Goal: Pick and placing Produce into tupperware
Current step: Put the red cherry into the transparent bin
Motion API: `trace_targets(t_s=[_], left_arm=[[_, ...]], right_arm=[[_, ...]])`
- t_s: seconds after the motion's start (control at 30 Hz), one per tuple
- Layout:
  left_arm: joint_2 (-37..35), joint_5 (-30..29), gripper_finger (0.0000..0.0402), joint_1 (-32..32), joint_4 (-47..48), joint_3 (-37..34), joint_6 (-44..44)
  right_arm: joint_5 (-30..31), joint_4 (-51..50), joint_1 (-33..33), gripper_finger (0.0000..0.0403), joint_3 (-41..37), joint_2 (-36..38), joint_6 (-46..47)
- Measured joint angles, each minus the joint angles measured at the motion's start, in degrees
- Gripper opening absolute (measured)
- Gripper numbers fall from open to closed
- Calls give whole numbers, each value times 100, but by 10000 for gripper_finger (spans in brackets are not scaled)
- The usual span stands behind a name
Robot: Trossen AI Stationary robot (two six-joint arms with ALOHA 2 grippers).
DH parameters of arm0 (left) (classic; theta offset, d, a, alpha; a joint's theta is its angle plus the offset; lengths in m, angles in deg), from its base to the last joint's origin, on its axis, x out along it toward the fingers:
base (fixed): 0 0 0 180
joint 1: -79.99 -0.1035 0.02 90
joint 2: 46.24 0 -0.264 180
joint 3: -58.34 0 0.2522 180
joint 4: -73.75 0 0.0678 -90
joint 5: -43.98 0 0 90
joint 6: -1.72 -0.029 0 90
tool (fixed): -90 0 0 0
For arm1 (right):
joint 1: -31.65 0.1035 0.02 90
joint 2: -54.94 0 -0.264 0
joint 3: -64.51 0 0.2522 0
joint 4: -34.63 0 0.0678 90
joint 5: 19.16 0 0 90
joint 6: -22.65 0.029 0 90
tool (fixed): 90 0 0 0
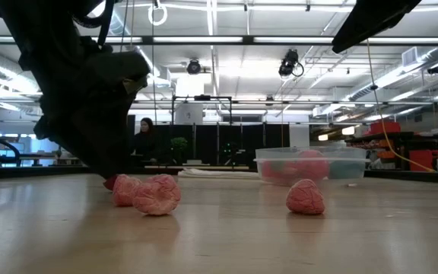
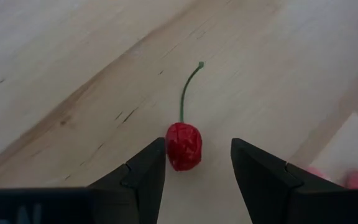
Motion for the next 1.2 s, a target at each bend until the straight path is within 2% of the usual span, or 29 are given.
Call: trace_targets(t_s=[0.3,0.43,0.53,0.63,0.7,0.73,0.83,0.93,1.07,1.13,1.2], left_arm=[[366,-109,187,7,6,24,85],[374,-151,172,7,6,21,99],[382,-167,140,4,14,13,111],[396,-256,91,3,4,60,117],[451,-579,54,1,-138,225,98],[455,-922,38,-1,-229,330,31],[430,-2284,13,-80,-1078,688,-712],[465,-2932,23,-353,-2063,1064,-1928],[835,-2979,24,-901,-3070,1648,-3279],[1139,-2766,16,-1169,-3045,1948,-3531],[1514,-2314,13,-1411,-3075,2263,-3479]], right_arm=[[0,2,0,265,0,0,-9],[0,2,1,265,0,0,-9],[-1,2,1,265,0,0,-9],[-2,2,0,265,0,0,-11],[5,2,-13,265,0,0,-9],[21,2,-13,265,0,0,-11],[219,2,-13,265,0,0,-13],[378,3,-13,265,0,0,-29],[466,-2,-13,265,2,0,-178],[467,-31,-11,265,2,0,-291],[477,-88,-11,265,4,35,-341]])
